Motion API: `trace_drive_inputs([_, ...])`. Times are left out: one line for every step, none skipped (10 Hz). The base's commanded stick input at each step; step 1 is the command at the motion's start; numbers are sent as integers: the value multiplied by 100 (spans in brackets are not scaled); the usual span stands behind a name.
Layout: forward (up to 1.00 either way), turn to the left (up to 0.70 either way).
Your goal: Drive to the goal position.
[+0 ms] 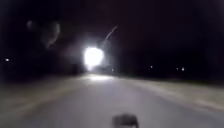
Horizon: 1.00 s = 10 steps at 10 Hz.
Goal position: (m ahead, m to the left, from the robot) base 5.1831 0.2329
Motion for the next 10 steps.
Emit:
trace_drive_inputs([100,0])
trace_drive_inputs([100,0])
trace_drive_inputs([100,0])
trace_drive_inputs([100,0])
trace_drive_inputs([100,0])
trace_drive_inputs([100,0])
trace_drive_inputs([100,0])
trace_drive_inputs([100,0])
trace_drive_inputs([100,0])
trace_drive_inputs([100,0])
